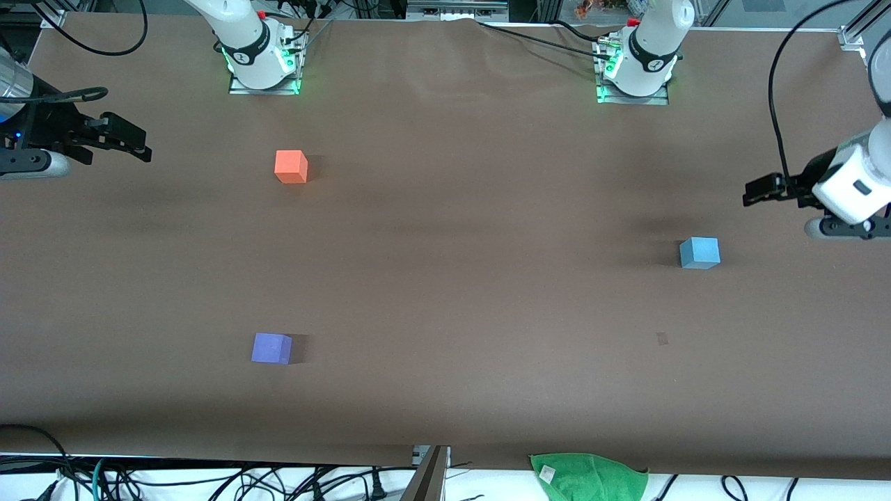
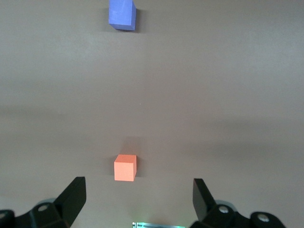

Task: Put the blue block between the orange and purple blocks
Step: 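Reach the left gripper down to the light-blue block and grasp it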

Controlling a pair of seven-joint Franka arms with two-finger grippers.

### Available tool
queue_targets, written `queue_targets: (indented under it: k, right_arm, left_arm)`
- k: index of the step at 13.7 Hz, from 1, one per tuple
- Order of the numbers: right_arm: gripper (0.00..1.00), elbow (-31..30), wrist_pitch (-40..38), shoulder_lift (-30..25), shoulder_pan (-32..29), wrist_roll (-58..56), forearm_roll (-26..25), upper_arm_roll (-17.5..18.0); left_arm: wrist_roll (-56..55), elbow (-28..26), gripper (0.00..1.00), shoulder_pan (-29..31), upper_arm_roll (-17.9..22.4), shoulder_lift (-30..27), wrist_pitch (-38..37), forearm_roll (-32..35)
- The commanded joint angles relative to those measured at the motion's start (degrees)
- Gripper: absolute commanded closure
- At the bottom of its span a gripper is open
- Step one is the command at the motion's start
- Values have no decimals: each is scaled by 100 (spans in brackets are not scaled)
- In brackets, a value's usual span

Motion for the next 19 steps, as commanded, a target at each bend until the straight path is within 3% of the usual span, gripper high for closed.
queue_targets:
  k: [1,7,12,19]
  right_arm:
    - [1,86,-96,22,15,49,-55,-8]
    - [1,86,-96,22,15,67,-55,-8]
    - [1,86,-105,22,15,58,-46,-8]
    - [1,86,-123,22,15,67,-46,-8]
  left_arm:
    - [245,-243,0,213,-36,346,755,182]
    - [623,-1842,0,346,-27,303,2908,191]
    - [808,-3328,0,486,-27,443,5184,383]
    - [826,-3699,3,601,-45,1348,6532,393]
